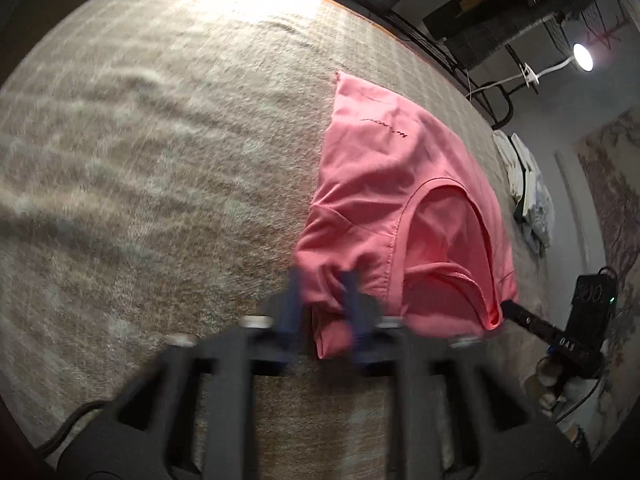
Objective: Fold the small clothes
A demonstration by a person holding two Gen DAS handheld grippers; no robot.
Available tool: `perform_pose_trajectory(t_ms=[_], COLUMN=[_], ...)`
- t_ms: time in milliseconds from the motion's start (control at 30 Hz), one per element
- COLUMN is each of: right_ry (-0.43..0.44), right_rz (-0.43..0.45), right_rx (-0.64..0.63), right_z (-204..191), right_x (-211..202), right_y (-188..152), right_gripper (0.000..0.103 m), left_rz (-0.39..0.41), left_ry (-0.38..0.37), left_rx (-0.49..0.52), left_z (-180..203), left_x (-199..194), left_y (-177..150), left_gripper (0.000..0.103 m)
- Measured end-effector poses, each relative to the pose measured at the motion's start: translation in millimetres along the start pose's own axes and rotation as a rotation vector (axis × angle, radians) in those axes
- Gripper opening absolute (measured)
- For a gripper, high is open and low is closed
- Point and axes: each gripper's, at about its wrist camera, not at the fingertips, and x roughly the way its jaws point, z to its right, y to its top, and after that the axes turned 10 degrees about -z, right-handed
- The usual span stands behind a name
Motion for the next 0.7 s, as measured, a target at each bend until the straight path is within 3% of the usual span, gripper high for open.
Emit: perform_pose_trajectory(t_ms=[33,133,367,433,600,700], right_ry=[0.006,-0.003,0.062,0.082,-0.022,0.002], right_rz=[0.004,0.029,0.083,0.093,0.036,0.022], right_rx=[0.003,-0.008,0.006,0.008,0.025,0.045], right_z=[-0.8,-6.3,-13.0,-12.6,-0.5,1.9], right_x=[0.4,-5.5,-35.0,-39.2,-20.2,-22.5], right_y=[0.2,-0.1,-0.7,-1.4,-3.5,-6.7], right_gripper=[0.011,0.002,0.001,0.0,0.001,0.017], left_rz=[0.012,0.05,0.054,0.032,-0.032,-0.013], left_ry=[0.0,-0.004,-0.115,-0.092,-0.025,-0.011], left_rx=[0.005,0.012,-0.044,-0.046,-0.061,-0.029], left_z=[2.0,8.6,1.1,-1.8,-13.1,-6.9], left_x=[-2.5,-14.2,-42.3,-38.1,-13.2,-16.3], left_y=[0.1,2.5,-2.3,-5.4,-14.0,-14.1], left_gripper=[0.0,0.0,0.0,0.0,0.0,0.0])
